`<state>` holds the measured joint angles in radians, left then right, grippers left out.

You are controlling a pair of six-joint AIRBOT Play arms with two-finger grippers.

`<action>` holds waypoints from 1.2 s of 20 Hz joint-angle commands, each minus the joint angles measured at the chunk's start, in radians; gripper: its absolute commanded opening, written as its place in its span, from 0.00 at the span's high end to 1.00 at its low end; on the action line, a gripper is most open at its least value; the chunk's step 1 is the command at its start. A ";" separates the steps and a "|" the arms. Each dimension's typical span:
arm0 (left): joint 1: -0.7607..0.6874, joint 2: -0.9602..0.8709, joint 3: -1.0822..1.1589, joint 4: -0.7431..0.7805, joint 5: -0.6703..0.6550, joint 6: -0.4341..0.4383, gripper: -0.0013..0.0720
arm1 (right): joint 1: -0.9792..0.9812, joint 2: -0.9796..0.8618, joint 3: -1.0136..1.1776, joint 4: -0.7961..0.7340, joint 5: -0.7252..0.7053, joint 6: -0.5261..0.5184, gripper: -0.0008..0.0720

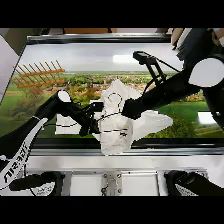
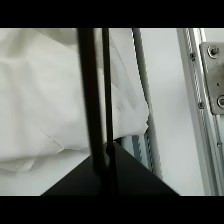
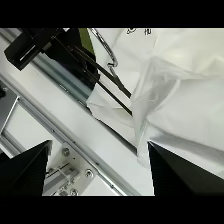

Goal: Fold the clothes and pants, and hang the long-sleeved shirts on hangers.

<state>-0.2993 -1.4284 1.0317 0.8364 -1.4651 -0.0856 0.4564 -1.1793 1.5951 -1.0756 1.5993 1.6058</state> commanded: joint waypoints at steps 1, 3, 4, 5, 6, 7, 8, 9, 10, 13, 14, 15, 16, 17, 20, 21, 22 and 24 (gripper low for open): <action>0.000 0.000 0.000 0.001 0.000 0.000 0.97 | -0.039 0.001 0.000 0.146 0.003 -0.043 0.09; 0.000 0.000 0.000 0.001 0.001 0.000 0.97 | -0.003 -0.006 0.000 0.176 -0.025 -0.044 0.09; 0.000 0.000 0.000 0.001 0.001 0.000 0.97 | 0.021 -0.009 0.000 0.176 -0.048 -0.052 0.09; 0.000 0.000 0.000 0.001 0.002 0.000 0.97 | 0.050 -0.012 0.000 0.176 -0.077 -0.064 0.09; 0.000 0.000 0.000 0.001 0.001 0.000 0.97 | 0.079 -0.013 0.000 0.176 -0.112 -0.080 0.09; 0.000 0.000 0.000 0.001 0.001 0.000 0.97 | 0.100 -0.012 0.000 0.176 -0.143 -0.099 0.09; 0.000 0.000 0.000 0.001 0.000 0.000 0.97 | 0.109 -0.009 0.000 0.184 -0.159 -0.131 0.09; 0.000 0.000 0.000 0.001 -0.001 0.000 0.97 | 0.107 -0.005 0.000 0.192 -0.154 -0.179 0.09; 0.000 0.000 0.000 0.001 -0.001 0.000 0.97 | 0.097 0.006 0.000 0.191 -0.135 -0.235 0.09; 0.000 0.000 0.000 0.001 -0.002 0.000 0.97 | 0.054 0.032 0.000 0.190 -0.068 -0.357 0.09; 0.000 0.000 0.000 0.001 -0.002 0.000 0.97 | 0.047 0.034 0.000 0.187 -0.063 -0.383 0.09; 0.000 0.000 0.000 0.001 -0.002 0.000 0.97 | 0.044 0.034 0.000 0.175 -0.056 -0.388 0.09; 0.000 0.000 0.000 0.001 -0.001 0.000 0.97 | 0.041 0.033 0.000 0.169 -0.056 -0.395 0.09; 0.000 0.000 0.000 0.001 -0.002 0.000 0.97 | 0.032 0.032 -0.001 0.151 -0.039 -0.436 0.09; 0.000 0.000 0.000 0.002 -0.003 0.000 0.97 | -0.072 0.054 -0.032 0.155 0.022 -0.612 0.09; 0.000 0.000 0.000 0.002 -0.008 0.000 0.97 | -0.140 0.077 -0.062 0.161 0.019 -0.654 0.09; 0.000 0.000 0.000 0.002 -0.010 0.000 0.97 | -0.211 0.104 -0.099 0.169 0.013 -0.703 0.09; 0.000 0.000 0.000 0.002 -0.008 0.000 0.97 | -0.382 0.172 -0.202 0.214 -0.006 -0.824 0.09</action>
<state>-0.2993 -1.4284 1.0317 0.8375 -1.4723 -0.0860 0.2539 -1.0748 1.4906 -0.9039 1.5932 0.9627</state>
